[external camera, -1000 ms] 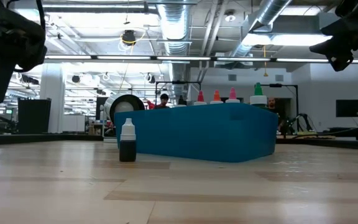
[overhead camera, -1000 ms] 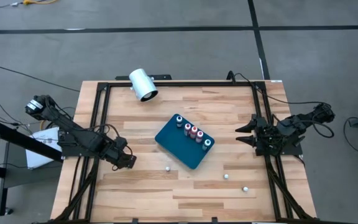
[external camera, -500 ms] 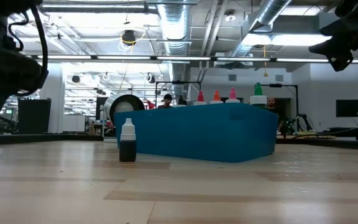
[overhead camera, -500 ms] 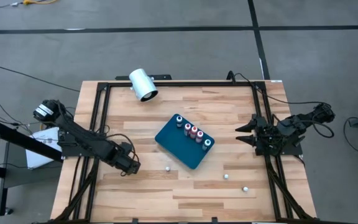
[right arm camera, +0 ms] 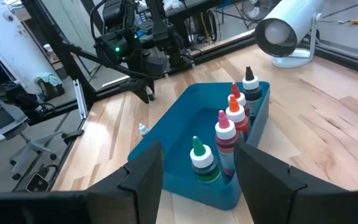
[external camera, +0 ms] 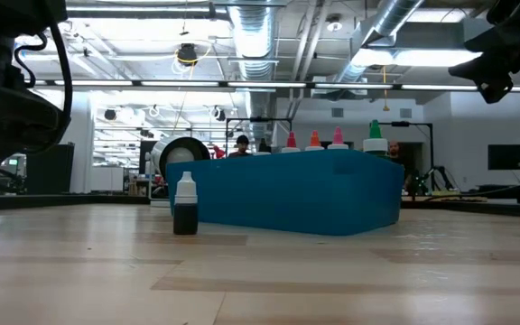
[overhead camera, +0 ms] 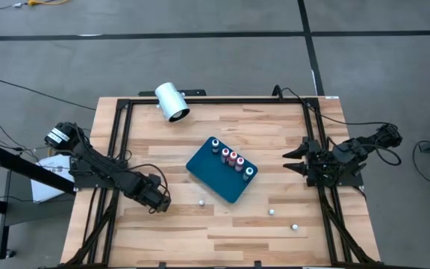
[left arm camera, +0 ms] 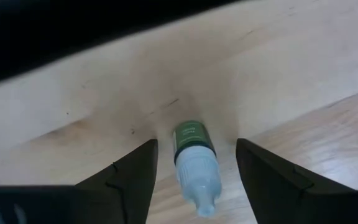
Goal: Pick & Place food coloring
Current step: Put the left small green food coloring bottle into the blue bin
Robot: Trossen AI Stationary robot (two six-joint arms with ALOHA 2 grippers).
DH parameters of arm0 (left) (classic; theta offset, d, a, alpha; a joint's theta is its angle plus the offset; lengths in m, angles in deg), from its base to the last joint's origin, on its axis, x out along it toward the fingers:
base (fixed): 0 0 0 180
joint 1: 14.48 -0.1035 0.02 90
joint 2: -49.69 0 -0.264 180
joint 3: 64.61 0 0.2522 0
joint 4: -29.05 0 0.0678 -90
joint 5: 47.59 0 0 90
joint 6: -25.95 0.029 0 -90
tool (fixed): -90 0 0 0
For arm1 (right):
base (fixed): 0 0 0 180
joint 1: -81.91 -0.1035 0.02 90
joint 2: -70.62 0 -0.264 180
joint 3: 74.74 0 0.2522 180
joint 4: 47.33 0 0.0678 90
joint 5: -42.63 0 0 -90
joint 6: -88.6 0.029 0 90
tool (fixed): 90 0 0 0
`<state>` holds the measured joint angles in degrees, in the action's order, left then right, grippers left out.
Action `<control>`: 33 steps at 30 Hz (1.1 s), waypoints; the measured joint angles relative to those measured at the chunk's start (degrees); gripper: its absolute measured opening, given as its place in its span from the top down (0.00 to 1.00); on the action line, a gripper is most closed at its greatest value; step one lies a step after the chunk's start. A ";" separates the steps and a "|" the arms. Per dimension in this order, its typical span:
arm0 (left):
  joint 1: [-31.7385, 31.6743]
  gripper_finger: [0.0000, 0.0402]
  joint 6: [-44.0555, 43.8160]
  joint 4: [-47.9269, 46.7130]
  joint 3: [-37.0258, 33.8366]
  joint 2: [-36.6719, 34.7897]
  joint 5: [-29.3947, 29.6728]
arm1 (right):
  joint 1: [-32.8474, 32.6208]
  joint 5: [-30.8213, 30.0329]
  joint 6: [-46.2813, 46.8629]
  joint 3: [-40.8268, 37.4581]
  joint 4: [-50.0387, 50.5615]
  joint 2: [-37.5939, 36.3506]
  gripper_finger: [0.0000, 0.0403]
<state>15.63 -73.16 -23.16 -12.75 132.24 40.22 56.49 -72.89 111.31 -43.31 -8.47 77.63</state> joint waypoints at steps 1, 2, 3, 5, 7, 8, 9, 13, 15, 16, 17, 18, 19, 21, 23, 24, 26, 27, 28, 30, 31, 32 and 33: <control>0.00 0.49 0.00 -0.03 0.00 0.00 0.01 | 0.01 0.00 0.21 0.00 0.10 0.00 0.55; 0.00 0.51 0.03 -0.03 0.00 0.00 0.02 | 0.01 0.00 0.40 0.00 0.16 0.00 0.54; 0.00 0.52 0.09 -0.04 0.00 0.00 0.04 | 0.01 0.00 0.45 0.00 0.14 0.00 0.54; 0.00 0.53 0.15 -0.10 0.00 0.00 0.03 | 0.01 0.00 0.47 0.00 0.14 0.00 0.54; -0.02 0.55 0.23 -0.16 0.00 0.00 0.03 | 0.01 0.00 0.47 0.00 0.14 0.00 0.54; -0.02 0.55 0.28 -0.16 0.00 0.00 0.05 | 0.01 0.00 0.47 0.00 0.16 0.00 0.54; -0.02 0.56 0.32 -0.17 0.00 0.00 0.03 | 0.01 0.00 0.47 0.00 0.14 0.00 0.55; -0.02 0.59 0.35 -0.47 0.00 0.00 0.03 | 0.01 0.00 0.63 0.00 0.14 0.00 0.55; -0.02 0.60 0.35 -0.67 0.00 0.00 0.02 | 0.01 0.00 1.14 0.00 0.16 0.00 0.55; -0.02 0.61 0.35 -0.67 0.00 0.00 0.01 | 0.01 0.00 1.30 0.00 0.16 0.00 0.55; -0.02 0.61 0.35 -0.65 0.00 0.00 0.01 | 0.01 0.00 1.30 0.00 0.16 0.00 0.55; -0.02 0.62 0.35 -0.67 0.00 0.00 0.01 | 0.01 0.00 1.30 0.00 0.16 0.00 0.55; -0.02 0.62 0.35 -0.67 0.00 0.00 0.02 | 0.01 0.00 1.30 0.00 0.16 0.00 0.55; -0.02 0.63 0.50 -0.67 0.00 0.00 0.01 | 0.01 0.00 1.30 0.00 0.16 0.00 0.55; -0.03 0.64 0.52 -0.67 0.00 0.00 -0.12 | 0.01 0.00 1.32 0.00 0.16 0.00 0.55; -0.03 0.64 0.52 -0.67 0.00 -0.01 -0.14 | 0.01 0.00 1.32 0.00 0.16 0.00 0.55; -0.02 0.65 0.52 -0.67 0.00 -0.02 -0.14 | 0.00 0.00 1.31 0.00 0.16 0.00 0.55; -0.03 0.65 0.55 -0.67 0.00 -0.02 -0.14 | 0.01 0.00 1.32 0.00 0.16 0.00 0.55; -0.03 0.65 0.61 -0.67 0.00 -0.02 -0.14 | 0.01 0.00 1.32 0.00 0.16 0.00 0.55; -0.03 0.65 1.04 -0.67 0.00 -0.02 -0.16 | 0.01 0.00 1.32 0.00 0.16 0.00 0.55; -0.02 0.65 1.14 -0.67 0.00 -0.03 -0.18 | 0.01 0.02 1.32 0.00 0.16 0.00 0.55; -0.03 0.65 1.14 -0.67 0.00 -0.02 -0.18 | 0.00 0.01 1.32 0.00 0.16 0.00 0.54; -0.02 0.65 1.11 -0.67 0.00 -0.02 -0.18 | 0.01 0.02 1.32 0.00 0.16 0.00 0.54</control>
<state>15.61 -72.04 -23.83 -12.75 132.22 40.04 56.50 -72.86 112.63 -43.31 -8.31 77.63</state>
